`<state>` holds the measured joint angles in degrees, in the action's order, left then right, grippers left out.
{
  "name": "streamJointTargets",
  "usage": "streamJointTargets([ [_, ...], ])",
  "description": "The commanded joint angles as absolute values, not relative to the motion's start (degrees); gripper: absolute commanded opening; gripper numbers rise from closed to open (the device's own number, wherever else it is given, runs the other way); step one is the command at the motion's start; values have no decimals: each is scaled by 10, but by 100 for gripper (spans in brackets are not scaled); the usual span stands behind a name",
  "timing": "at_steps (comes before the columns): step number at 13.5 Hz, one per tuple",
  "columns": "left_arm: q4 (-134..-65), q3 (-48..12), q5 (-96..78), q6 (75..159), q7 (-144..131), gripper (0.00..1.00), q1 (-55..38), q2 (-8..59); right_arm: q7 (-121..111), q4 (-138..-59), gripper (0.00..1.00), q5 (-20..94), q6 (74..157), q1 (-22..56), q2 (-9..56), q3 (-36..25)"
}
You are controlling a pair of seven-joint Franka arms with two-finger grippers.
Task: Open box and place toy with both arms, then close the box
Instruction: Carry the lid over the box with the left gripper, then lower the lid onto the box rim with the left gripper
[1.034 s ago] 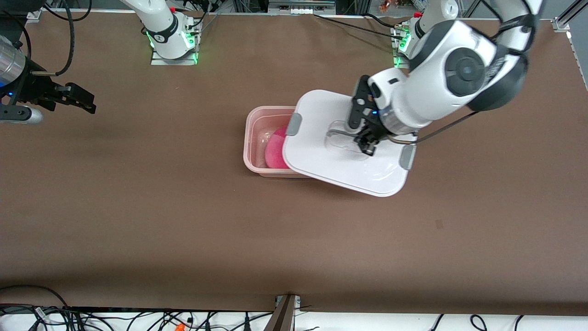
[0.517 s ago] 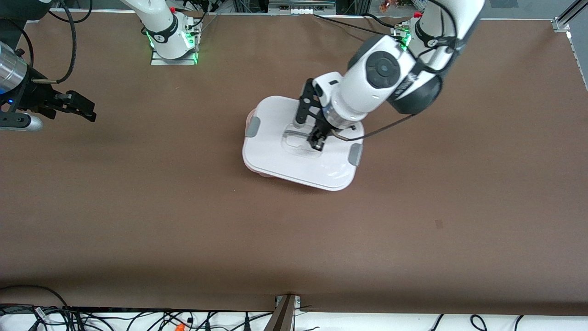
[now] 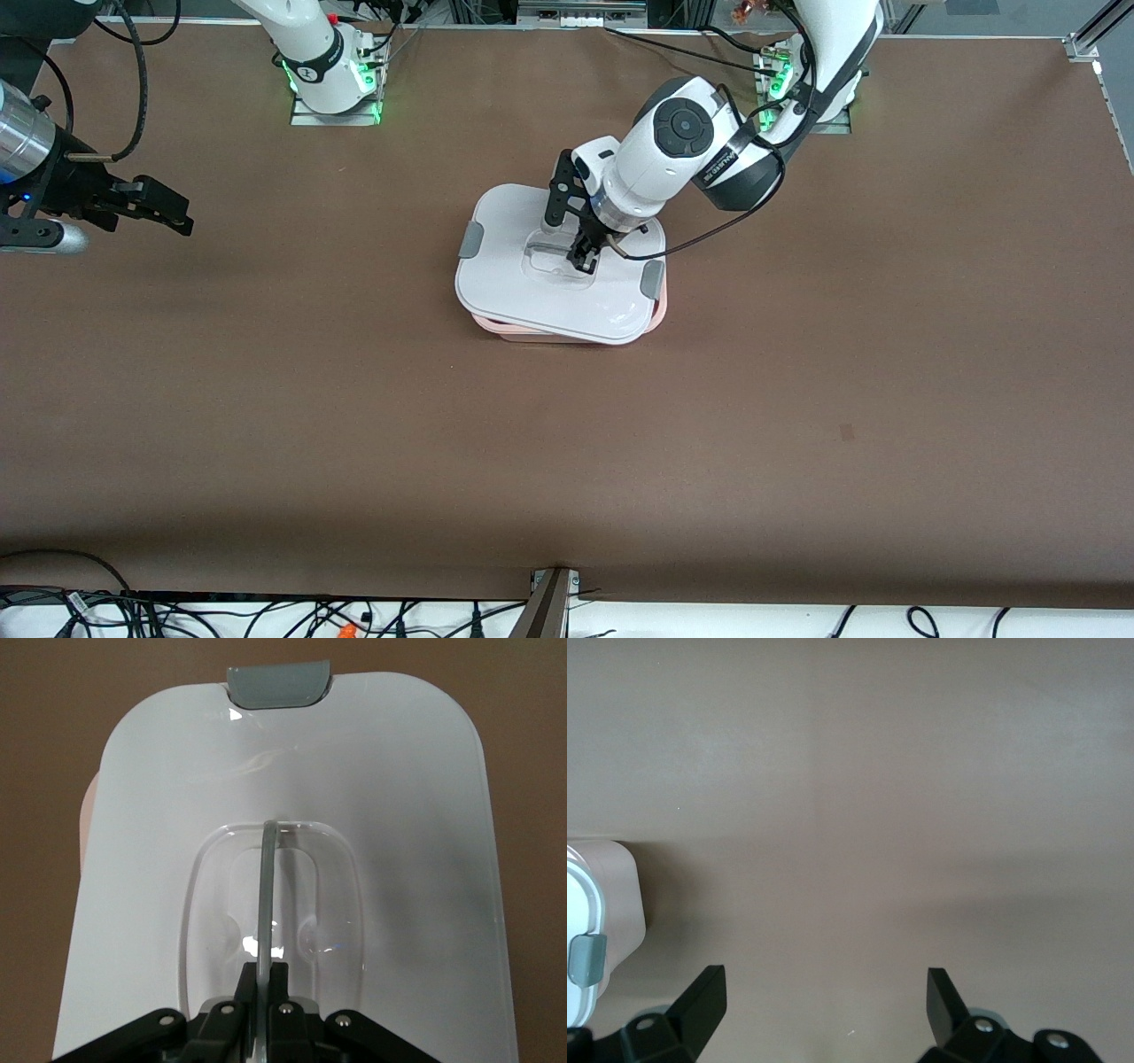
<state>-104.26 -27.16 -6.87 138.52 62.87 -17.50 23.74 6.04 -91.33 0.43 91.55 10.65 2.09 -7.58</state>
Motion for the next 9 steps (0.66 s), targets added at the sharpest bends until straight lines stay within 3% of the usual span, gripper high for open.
streamJointTargets([
  [1,-1059,-271,-69,1391,621,0,-172,217,65,-903,100,18,908,105,24,-80],
  [9,-1078,-269,-69,1392,605,0,-164,214,68,-902,100,19,909,106,22,-77],
])
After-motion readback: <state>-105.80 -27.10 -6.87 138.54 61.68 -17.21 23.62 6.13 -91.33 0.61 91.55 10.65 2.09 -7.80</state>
